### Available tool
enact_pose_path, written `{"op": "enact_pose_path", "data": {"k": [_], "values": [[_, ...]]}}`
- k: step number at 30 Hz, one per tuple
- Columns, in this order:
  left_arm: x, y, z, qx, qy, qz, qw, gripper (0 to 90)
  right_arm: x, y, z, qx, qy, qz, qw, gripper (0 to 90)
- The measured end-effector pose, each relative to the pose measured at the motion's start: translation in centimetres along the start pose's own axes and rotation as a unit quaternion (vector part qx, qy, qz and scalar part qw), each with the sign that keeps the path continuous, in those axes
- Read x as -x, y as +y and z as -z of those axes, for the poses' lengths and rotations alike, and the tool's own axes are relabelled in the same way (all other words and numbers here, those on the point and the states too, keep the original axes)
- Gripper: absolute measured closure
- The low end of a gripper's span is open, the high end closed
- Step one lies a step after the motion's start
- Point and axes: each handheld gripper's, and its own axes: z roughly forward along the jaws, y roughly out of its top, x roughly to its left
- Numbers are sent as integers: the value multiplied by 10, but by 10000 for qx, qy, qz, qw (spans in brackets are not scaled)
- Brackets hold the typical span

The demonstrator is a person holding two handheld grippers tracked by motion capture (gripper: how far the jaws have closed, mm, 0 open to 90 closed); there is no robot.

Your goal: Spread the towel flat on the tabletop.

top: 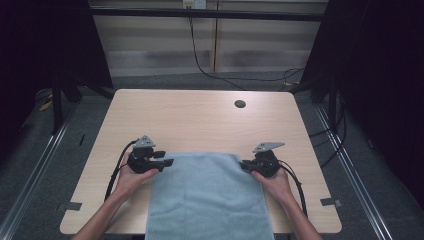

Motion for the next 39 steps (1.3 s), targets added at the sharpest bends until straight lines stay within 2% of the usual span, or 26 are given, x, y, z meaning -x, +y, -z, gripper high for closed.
{"op": "enact_pose_path", "data": {"k": [1,4,8,9,11,14,15,17,18,20,24,26,34,39], "values": [[0,-4,-2,-130,96,-105,9998,470,-4,-1,1,-7,34,38,10000,849],[-3,-13,-1,-280,229,-164,9992,448,-10,-6,5,7,80,31,10000,849],[-13,-18,-2,-170,292,-110,9994,428,-9,-6,4,23,132,50,9999,849],[-14,-17,-3,-104,365,-106,9992,423,-8,-6,4,28,143,45,9999,848],[-16,-19,-5,-94,332,-105,9993,412,-8,-6,4,29,158,19,9999,846],[-14,-19,-7,-99,393,-249,9989,410,-5,-5,4,15,36,-30,10000,844],[-11,-19,-8,-102,419,-309,9986,418,-4,-4,4,31,-14,-62,10000,843],[-7,-19,-9,-99,343,-533,9979,493,2,-3,4,46,-151,-178,9997,842],[-6,-19,-9,-134,302,-558,9979,524,6,-4,5,66,-228,-284,9993,843],[-4,-19,-8,-153,166,-604,9979,596,11,-5,7,81,-227,-360,9991,843],[-5,-19,-7,-170,-72,-526,9984,775,12,-5,8,92,-212,-412,9989,844],[-6,-20,-7,-160,-152,-460,9987,814,12,-5,7,116,-198,-435,9988,844],[-11,-22,-6,-110,-348,-163,9992,839,10,-5,10,171,-70,-504,9986,845],[-10,-21,-1,-12,-446,-50,9990,841,10,-3,19,446,65,-627,9970,846]]}}
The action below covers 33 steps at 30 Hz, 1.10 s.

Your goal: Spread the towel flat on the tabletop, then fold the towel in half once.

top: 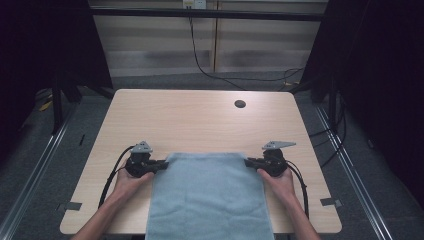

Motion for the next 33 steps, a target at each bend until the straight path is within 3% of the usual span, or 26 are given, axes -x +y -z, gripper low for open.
{"op": "enact_pose_path", "data": {"k": [4,5,10,14,18,20,33], "values": [[1,10,13,352,-119,151,9992,843,-1,8,12,306,86,-39,9995,846],[1,15,17,380,-84,71,9992,844,0,10,14,359,90,-38,9993,847],[-3,36,29,789,-109,149,9967,848,6,30,20,655,74,-80,9978,849],[-7,52,36,939,-57,67,9955,848,5,49,23,799,62,15,9968,850],[-14,64,41,1114,-94,184,9936,848,8,68,30,994,56,23,9950,851],[-16,71,43,1153,-103,134,9932,848,10,76,33,1072,58,49,9942,852],[-20,121,53,1483,-71,95,9889,849,25,116,50,1415,-64,-8,9899,855]]}}
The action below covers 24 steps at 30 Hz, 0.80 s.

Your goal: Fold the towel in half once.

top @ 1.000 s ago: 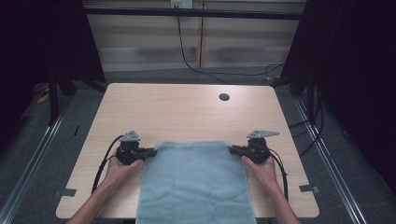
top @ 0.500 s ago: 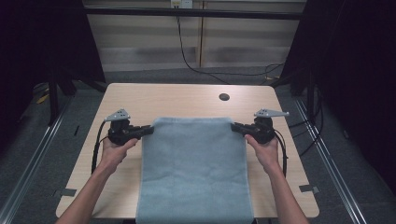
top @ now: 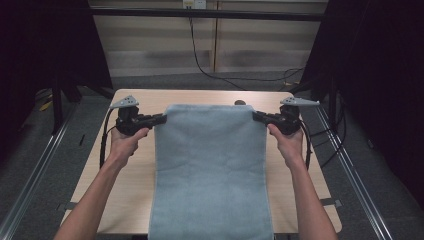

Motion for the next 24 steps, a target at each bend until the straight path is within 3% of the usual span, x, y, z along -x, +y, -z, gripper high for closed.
{"op": "enact_pose_path", "data": {"k": [3,5,10,14,17,24], "values": [[1,14,-1,24,35,-130,9999,850,2,10,2,40,-19,28,10000,856],[-1,23,-1,147,-32,-94,9998,850,3,18,4,65,-39,28,10000,857],[-3,29,-5,176,32,-62,9998,850,7,32,5,204,-55,24,9998,858],[-4,37,-3,200,104,-88,9997,850,6,43,3,153,-138,99,9997,858],[-2,46,-4,180,175,-184,9995,850,5,58,1,193,-160,195,9995,859],[5,61,7,445,175,-259,9985,850,-1,84,6,369,-186,349,9985,858]]}}
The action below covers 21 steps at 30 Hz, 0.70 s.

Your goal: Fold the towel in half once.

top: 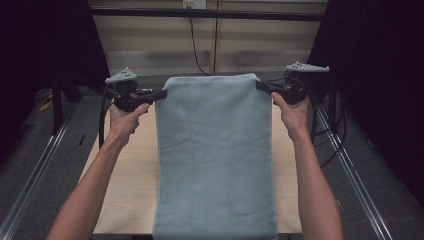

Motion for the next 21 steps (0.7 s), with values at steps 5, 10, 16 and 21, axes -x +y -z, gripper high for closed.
{"op": "enact_pose_path", "data": {"k": [5,10,16,21], "values": [[11,-8,13,51,-93,-52,9999,850,-9,-4,14,95,114,47,9999,858],[30,-26,29,108,-313,-181,9993,850,-22,-21,36,120,285,136,9994,857],[49,-50,43,-11,-517,-291,9982,850,-36,-55,62,13,459,194,9988,856],[59,-70,53,-127,-628,-238,9977,850,-46,-84,77,-106,587,152,9981,855]]}}
